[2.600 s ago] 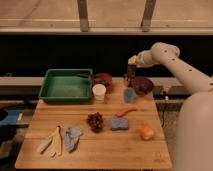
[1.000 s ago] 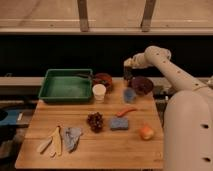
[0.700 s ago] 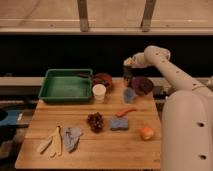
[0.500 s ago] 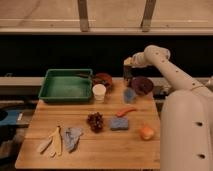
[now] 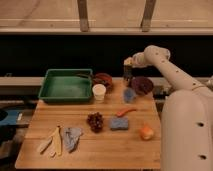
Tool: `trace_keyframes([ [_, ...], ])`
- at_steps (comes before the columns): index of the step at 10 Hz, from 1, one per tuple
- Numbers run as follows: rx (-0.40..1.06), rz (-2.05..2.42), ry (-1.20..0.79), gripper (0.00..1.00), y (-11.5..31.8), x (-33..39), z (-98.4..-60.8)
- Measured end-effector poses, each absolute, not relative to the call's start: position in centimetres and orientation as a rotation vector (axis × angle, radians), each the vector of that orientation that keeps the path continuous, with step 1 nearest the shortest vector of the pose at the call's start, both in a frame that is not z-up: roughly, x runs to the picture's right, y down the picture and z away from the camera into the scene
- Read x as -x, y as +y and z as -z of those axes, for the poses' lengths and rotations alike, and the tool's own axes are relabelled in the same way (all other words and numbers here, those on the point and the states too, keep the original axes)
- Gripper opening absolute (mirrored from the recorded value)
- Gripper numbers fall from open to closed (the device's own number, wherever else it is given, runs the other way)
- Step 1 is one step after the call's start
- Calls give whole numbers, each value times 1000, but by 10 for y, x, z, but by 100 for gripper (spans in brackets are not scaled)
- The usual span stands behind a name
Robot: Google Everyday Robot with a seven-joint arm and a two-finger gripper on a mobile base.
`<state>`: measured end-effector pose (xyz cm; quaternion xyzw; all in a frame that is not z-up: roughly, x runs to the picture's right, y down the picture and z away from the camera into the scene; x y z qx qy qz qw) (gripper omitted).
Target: Place eraser in metal cup
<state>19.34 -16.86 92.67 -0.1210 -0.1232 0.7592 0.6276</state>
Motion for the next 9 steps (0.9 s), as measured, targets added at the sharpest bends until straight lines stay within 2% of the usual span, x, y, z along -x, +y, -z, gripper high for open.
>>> trace_keyframes([
  [4, 189, -1747, -315, 0, -176, -213, -919],
  [9, 216, -1743, -327, 0, -180, -203, -940],
])
